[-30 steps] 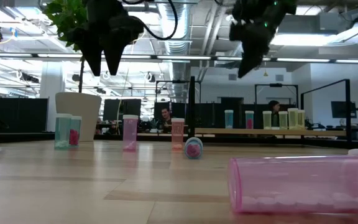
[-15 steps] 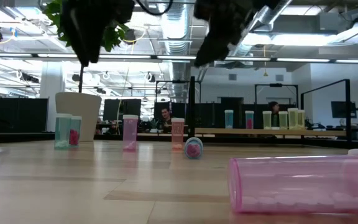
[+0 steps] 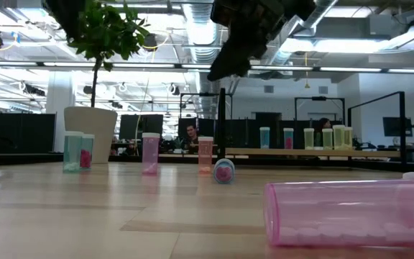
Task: Pick and place medicine bottles onto shelf by color
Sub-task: Put the top orange pill bottle on the shelf
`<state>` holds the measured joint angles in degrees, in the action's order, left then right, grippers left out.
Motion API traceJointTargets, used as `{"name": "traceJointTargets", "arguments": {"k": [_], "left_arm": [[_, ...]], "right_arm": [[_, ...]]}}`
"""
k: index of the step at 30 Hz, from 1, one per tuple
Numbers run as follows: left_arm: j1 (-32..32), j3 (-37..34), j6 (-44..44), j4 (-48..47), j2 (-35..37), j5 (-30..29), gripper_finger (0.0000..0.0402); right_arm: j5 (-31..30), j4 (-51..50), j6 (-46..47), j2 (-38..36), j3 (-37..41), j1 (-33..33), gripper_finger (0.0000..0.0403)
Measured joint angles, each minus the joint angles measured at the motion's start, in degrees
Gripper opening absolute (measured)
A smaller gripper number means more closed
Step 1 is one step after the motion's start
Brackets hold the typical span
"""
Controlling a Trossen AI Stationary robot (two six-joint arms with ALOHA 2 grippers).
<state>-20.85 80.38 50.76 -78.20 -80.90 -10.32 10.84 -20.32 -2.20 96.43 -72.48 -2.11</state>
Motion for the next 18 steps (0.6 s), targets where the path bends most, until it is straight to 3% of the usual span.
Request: {"name": "traceJointTargets", "arguments": {"k": [2, 4, 8, 11, 14, 18], "left_arm": [[-3.6, 0.0, 3.5, 4.0, 2.4, -0.3, 0.0254], [-7.6, 0.0, 7.0, 8.3, 4.1, -5.1, 0.0254], [-14.5, 0.0, 9.9, 15.9, 4.1, -25.3, 0.0254], [-15.6, 0.0, 5.9, 20.4, 2.8, -36.8, 0.0254], [-15.4, 0.0, 2.2, 22.6, 2.2, -39.7, 0.0254], [-16.0, 0.0, 3.5, 21.1, 3.5, -36.6, 0.0254]], "right_arm": [[2.5, -0.5, -0.7, 0.1, 0.0, -1.1, 0.0157], [3.5, -2.1, -1.3, 0.0, 0.0, -2.3, 0.0157], [3.6, -8.2, -4.6, -1.1, 0.0, -5.0, 0.0154], [3.7, -8.2, -7.3, -1.0, 0.0, -6.7, 0.0149], [3.9, -3.3, -8.6, -0.6, 0.0, -7.9, 0.0143], [3.7, 0.6, -4.8, -0.4, 0.0, -8.8, 0.0139]]}}
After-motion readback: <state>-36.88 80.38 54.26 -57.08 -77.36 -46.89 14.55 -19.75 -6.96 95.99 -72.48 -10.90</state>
